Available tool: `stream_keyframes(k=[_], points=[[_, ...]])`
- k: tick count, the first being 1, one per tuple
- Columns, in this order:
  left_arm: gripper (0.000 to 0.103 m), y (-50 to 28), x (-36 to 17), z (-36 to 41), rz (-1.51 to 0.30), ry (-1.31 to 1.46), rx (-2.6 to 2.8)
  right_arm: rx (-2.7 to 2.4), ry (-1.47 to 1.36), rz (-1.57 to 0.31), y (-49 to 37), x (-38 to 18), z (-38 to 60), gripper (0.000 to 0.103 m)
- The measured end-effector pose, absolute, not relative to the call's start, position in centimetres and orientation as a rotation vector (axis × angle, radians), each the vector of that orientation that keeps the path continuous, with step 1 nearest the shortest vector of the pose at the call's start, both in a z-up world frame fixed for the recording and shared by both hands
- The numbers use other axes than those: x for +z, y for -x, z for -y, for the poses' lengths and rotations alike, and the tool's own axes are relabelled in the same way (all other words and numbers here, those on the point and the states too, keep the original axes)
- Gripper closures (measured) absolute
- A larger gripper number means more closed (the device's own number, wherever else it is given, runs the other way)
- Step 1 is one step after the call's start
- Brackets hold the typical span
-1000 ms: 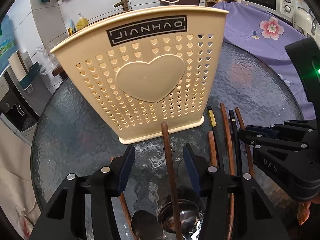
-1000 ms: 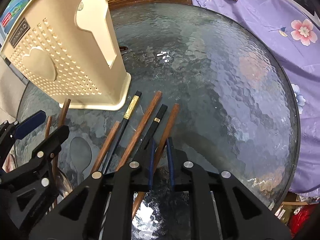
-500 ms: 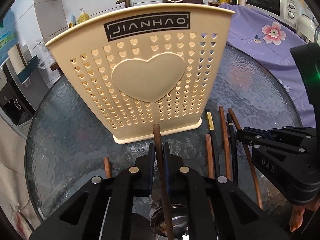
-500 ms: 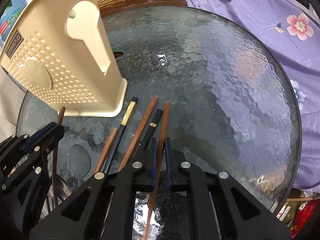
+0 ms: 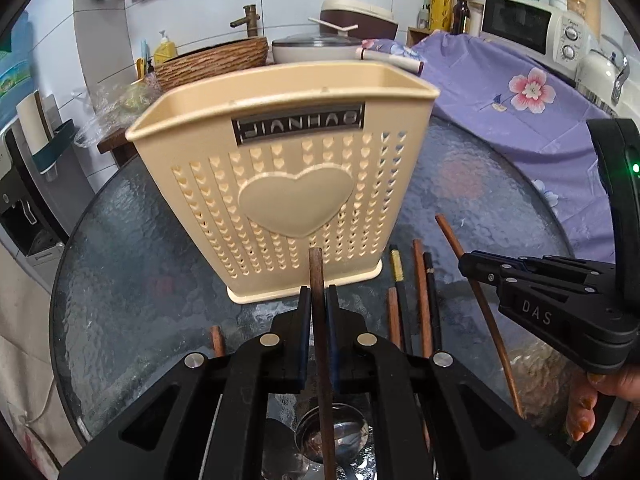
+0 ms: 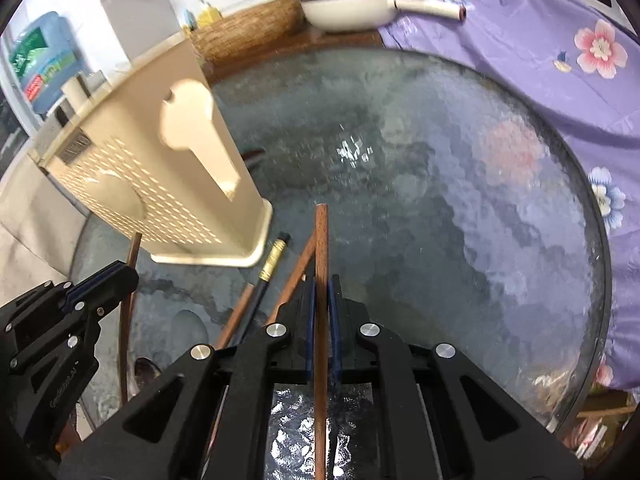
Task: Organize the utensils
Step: 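Grasp a wooden chopstick with the right tool while the left tool grasps another wooden chopstick, then lower both held chopsticks into the cream holder and open both tools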
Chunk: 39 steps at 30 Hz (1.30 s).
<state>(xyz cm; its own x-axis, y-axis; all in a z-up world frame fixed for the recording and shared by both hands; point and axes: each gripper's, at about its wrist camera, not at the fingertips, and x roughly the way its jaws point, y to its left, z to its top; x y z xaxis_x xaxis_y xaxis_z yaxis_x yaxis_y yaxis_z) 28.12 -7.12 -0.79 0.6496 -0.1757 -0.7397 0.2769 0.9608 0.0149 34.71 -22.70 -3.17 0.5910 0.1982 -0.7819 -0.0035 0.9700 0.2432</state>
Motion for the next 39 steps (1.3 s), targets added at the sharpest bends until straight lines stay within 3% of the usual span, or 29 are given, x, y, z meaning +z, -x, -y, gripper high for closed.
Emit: stream_keyframes(k=[10, 39], points=[[0.096, -25.5, 4.5, 6.5, -0.691, -0.062, -0.302, 0.277, -0.232, -0.714, -31.8, 2.2, 23.9, 0.096], [0.096, -20.0, 14.4, 3.6, -0.481, -0.02, -0.352, 0.464, -0.221, -0.539, -26.5, 13.8, 24.0, 0.096]])
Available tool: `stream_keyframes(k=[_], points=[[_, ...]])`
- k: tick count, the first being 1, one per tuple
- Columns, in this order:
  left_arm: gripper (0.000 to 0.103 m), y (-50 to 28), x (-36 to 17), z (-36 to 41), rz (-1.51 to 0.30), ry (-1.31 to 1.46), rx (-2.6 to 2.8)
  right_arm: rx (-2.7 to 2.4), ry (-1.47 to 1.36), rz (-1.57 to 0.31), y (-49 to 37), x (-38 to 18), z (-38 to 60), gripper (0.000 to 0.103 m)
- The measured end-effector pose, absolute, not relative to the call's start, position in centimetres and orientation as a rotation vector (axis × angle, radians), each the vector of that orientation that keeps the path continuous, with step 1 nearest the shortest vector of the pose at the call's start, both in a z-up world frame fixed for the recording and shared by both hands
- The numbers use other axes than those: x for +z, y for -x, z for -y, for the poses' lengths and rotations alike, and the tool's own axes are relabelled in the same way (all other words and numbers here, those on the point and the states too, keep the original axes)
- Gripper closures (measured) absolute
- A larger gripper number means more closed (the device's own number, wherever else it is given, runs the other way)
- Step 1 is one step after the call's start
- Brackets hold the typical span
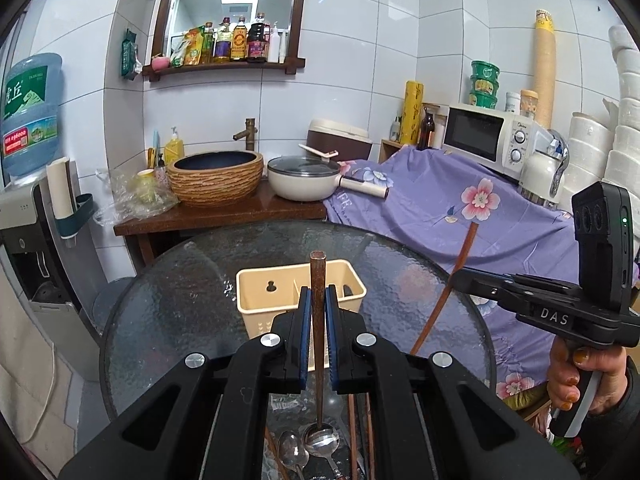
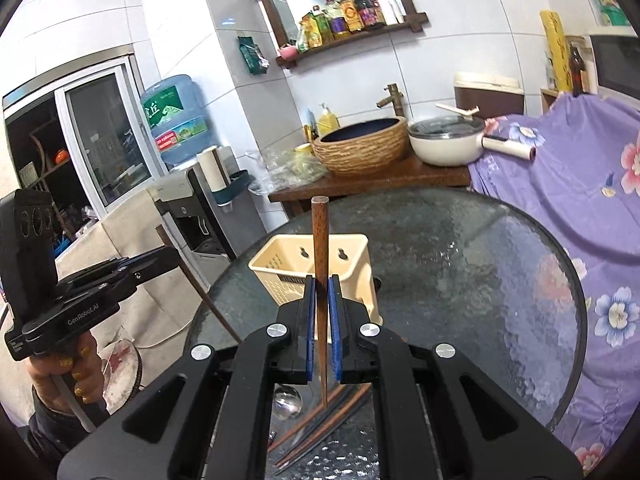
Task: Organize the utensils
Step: 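Lower both held chopsticks into the cream holder and open both tools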
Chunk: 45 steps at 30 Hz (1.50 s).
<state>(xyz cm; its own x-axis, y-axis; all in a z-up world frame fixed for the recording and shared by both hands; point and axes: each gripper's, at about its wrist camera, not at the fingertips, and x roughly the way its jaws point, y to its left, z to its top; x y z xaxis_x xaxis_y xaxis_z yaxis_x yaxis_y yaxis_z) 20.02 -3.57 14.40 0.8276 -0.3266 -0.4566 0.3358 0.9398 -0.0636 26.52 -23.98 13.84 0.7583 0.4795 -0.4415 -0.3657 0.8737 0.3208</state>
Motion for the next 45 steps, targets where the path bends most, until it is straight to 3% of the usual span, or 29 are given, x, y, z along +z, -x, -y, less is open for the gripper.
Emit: stream_keyframes(k=[21, 45], points=[[0.096, -24.3, 25.7, 2.9, -0.277, 0.087, -0.241, 0.355, -0.119, -0.266, -28.6, 26.7, 20.2, 0.096], [0.096, -30.5, 13.3, 2.8, -0.452, 0.099, -0.168, 0.289, -0.154, -0.474, -35.6, 14.2, 17.4, 0.096]])
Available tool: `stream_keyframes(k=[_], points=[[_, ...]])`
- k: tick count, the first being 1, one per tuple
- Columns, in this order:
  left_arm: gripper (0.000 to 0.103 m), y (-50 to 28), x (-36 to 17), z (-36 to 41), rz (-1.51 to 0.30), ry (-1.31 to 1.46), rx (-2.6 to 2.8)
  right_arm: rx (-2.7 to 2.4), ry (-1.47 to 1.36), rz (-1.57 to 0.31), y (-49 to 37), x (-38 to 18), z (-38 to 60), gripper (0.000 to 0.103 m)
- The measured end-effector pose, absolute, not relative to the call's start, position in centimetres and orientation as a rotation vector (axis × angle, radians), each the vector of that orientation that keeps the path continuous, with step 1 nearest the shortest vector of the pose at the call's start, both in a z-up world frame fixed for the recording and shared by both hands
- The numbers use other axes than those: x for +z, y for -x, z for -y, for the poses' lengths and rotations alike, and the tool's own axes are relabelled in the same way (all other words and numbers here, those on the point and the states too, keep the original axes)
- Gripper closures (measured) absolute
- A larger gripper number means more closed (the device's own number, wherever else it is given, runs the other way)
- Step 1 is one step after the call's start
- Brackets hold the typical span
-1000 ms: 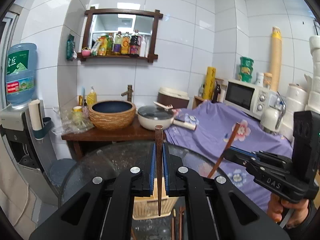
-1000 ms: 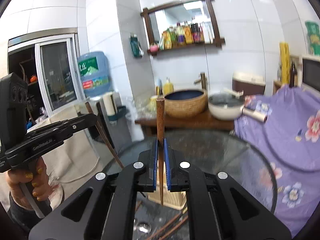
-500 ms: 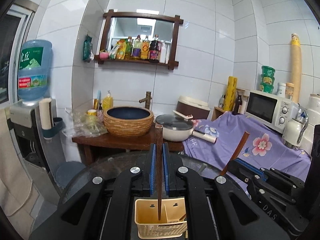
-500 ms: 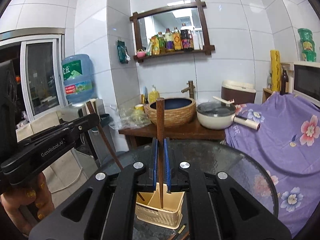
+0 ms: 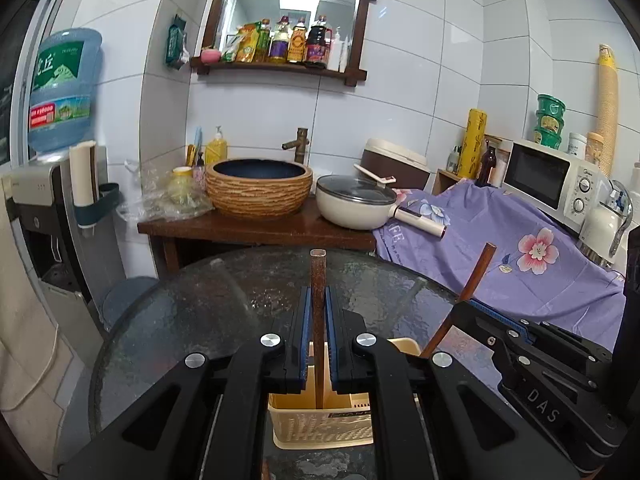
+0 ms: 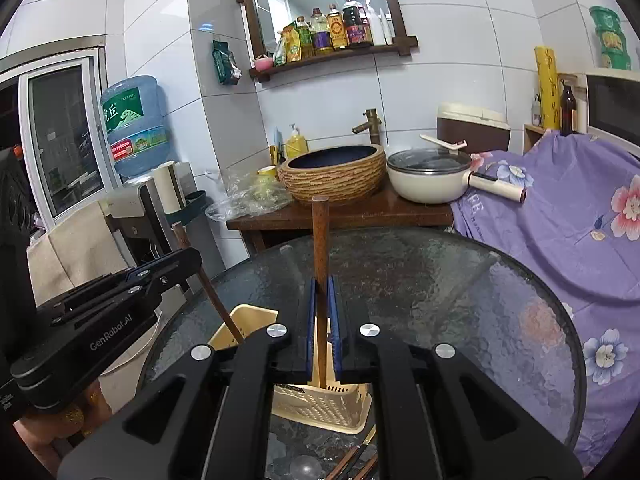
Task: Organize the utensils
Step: 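Lower both held chopsticks into the cream holder and open both tools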
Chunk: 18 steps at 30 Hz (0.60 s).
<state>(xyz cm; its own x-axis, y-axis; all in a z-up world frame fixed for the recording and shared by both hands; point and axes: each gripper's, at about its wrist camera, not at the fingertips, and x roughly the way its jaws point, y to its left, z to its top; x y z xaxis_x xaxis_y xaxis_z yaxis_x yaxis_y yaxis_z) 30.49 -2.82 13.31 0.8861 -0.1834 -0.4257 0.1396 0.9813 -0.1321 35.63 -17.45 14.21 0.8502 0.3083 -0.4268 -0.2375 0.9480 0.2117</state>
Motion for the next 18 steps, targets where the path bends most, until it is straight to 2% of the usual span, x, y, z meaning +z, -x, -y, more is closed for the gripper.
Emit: stream_keyframes(k=[14, 15, 16, 17, 18], points=[[0.096, -31.6, 11.2, 2.5, -0.516, 0.106, -0.156, 0.248, -0.157, -0.485, -36.2, 13.0, 17.8, 0.095], [0.093, -31.6, 11.2, 2.6, -0.52, 0.1, -0.158, 0.244, -0.152, -0.484, -36.1, 12.9, 17.9, 0.091], [0.089, -31.5, 11.1, 2.7, -0.522, 0.094, -0.159, 0.241, -0.149, -0.485, -36.1, 12.9, 17.9, 0.075], [0.075, -31.5, 11.1, 2.8, -0.522, 0.092, -0.157, 0.244, -0.153, -0.484, -35.9, 12.7, 18.0, 0.064], [0.058, -31.4, 11.1, 2.8, -0.516, 0.09, -0.151, 0.243, -0.163, -0.477, -35.8, 12.7, 18.2, 0.042]])
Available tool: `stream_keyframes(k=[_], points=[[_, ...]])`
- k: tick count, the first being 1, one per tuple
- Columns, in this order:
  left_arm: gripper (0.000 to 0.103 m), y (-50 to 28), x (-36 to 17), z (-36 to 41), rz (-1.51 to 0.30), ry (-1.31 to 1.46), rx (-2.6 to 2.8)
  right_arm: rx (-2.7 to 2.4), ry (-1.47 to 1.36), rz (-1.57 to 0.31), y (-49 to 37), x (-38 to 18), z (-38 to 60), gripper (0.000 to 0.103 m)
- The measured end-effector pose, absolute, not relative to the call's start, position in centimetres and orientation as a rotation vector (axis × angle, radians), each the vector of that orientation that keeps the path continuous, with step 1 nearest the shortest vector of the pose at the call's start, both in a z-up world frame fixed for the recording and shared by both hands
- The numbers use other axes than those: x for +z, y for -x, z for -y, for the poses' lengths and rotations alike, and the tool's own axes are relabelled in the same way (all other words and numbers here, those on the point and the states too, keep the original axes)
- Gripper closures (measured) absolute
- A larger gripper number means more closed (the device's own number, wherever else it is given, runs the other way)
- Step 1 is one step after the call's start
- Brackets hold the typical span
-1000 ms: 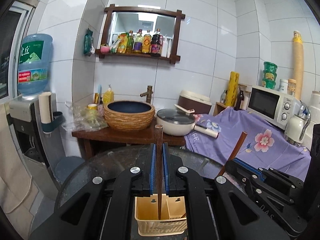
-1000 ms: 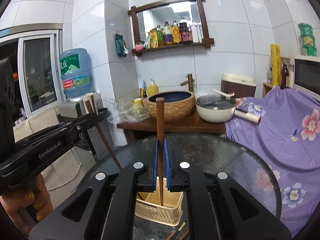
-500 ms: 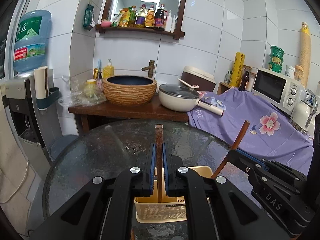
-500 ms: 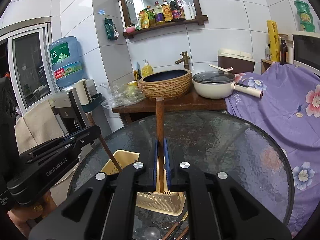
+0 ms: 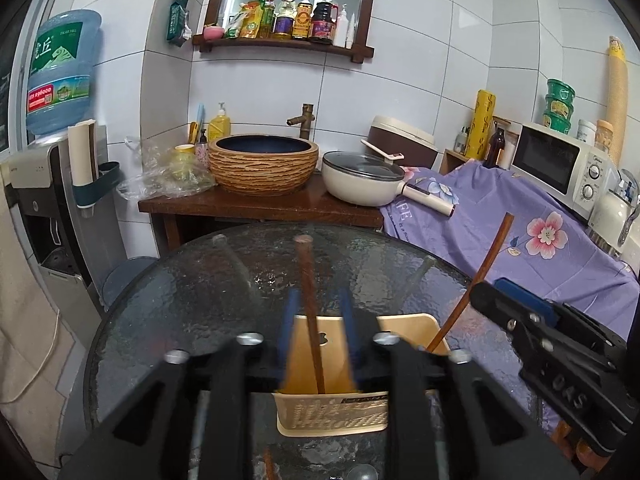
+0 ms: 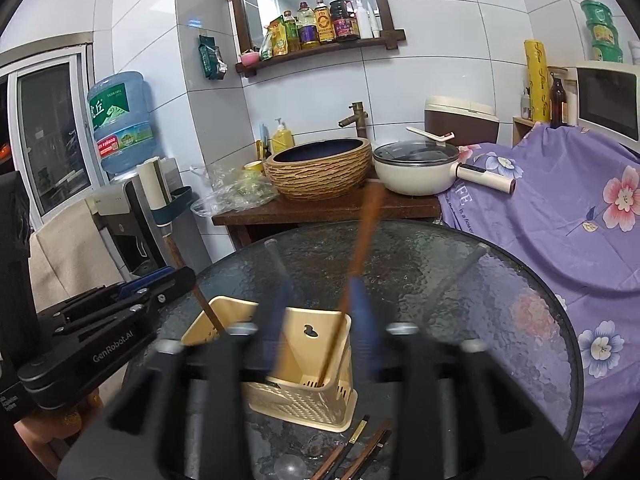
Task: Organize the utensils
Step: 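Lower both held chopsticks into the cream holder and open both tools, then move both tools back down to the chopsticks on the table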
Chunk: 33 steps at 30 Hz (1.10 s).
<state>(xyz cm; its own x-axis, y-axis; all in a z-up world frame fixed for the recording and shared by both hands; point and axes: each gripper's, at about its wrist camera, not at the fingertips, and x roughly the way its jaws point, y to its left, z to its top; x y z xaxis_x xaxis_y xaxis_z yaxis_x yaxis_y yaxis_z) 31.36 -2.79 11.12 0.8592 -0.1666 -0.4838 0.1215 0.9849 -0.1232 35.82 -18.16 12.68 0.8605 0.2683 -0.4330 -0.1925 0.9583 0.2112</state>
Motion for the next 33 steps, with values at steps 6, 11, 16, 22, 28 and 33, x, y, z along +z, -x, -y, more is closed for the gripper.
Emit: stream_keyframes(k=[6, 11, 16, 22, 28, 33], points=[[0.035, -29.8, 11.5, 1.9, -0.476, 0.097, -0.151, 0.235, -0.161, -0.466, -34.3, 12.2, 18.8, 0.04], [0.021, -27.1, 11.1, 0.7, -0.429, 0.077, -0.143, 0.228, -0.163, -0.484, -32.2, 10.7, 20.0, 0.039], [0.02, -25.5, 8.2, -0.8, -0.509, 0.051, -0.128, 0.201, -0.177, -0.635, -31.3, 6.4, 21.6, 0.039], [0.02, -24.5, 3.0, -2.0, -0.63, -0.014, -0.097, 0.204, -0.138, -0.774, -30.6, 1.2, 21.8, 0.039], [0.025, -24.7, -0.4, -2.9, -0.722, -0.018, -0.09, 0.198, -0.089, -0.89, -30.6, -2.4, 20.6, 0.053], [0.031, -25.2, -1.5, -2.9, -0.766, -0.011, -0.098, 0.184, -0.096, -0.947, -31.1, -3.9, 20.0, 0.062]])
